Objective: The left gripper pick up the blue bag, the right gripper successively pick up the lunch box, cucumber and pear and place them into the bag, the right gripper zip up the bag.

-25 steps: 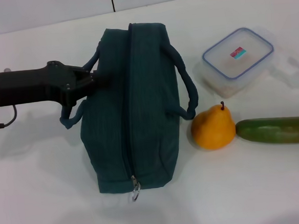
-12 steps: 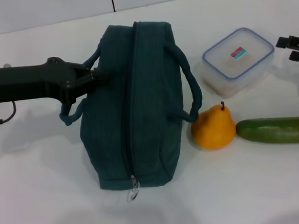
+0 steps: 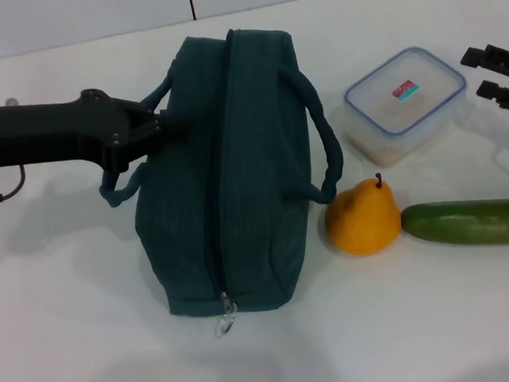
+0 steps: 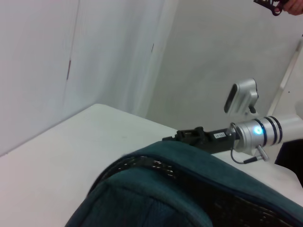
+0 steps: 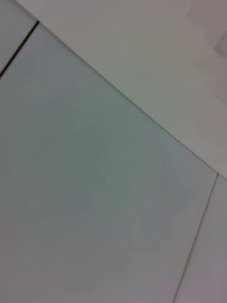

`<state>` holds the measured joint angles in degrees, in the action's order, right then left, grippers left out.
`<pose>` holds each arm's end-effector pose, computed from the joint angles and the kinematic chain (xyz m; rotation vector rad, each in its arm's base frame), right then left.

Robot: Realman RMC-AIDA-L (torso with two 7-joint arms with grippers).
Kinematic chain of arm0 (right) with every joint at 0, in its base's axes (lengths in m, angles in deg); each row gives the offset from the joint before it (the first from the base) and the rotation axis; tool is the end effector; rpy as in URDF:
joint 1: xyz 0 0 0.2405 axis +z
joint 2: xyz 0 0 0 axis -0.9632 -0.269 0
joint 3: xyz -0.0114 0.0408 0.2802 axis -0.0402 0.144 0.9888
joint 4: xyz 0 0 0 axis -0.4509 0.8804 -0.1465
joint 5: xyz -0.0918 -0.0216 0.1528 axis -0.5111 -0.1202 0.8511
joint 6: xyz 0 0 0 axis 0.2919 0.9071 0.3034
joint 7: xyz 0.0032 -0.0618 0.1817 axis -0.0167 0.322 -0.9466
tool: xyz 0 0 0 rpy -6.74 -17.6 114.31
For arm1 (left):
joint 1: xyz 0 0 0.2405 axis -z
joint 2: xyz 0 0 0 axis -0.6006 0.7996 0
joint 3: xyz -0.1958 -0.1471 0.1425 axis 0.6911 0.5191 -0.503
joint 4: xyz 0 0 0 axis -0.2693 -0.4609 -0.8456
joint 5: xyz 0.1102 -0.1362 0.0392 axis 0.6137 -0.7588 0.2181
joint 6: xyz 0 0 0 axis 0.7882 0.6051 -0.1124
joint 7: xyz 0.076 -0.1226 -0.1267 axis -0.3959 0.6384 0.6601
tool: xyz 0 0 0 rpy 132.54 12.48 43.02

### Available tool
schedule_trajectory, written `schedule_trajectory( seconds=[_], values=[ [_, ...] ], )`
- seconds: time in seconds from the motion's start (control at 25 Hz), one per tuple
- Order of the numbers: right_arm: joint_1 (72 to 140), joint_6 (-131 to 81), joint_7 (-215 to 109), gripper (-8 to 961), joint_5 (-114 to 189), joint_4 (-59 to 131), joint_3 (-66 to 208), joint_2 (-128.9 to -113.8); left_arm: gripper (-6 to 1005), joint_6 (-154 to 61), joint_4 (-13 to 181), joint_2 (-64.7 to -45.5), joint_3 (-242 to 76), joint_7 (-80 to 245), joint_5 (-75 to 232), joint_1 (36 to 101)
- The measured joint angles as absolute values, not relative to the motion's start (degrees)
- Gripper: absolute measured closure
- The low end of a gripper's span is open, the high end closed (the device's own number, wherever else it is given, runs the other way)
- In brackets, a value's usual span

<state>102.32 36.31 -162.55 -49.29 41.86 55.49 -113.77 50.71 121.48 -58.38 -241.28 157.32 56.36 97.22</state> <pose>0.3617 0.3790 0.0409 -1.6187 1.7773 1.1133 -0.1573 0.3814 -0.0452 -2.9510 -0.5248 -0.6865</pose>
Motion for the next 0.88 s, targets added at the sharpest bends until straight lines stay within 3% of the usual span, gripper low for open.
schedule_trajectory(
  seconds=[0.28, 0.88],
  values=[
    [102.08, 34.97, -167.4, 143, -48.65, 41.42, 55.61, -114.38, 952, 50.71, 121.45, -58.43, -241.2, 152.89, 55.26, 96.46],
    [106.56, 32.39, -174.44, 144, -49.33, 41.27, 54.1, -113.33, 951, 52.05, 121.19, -58.33, -241.18, 151.94, 52.7, 96.42]
  ],
)
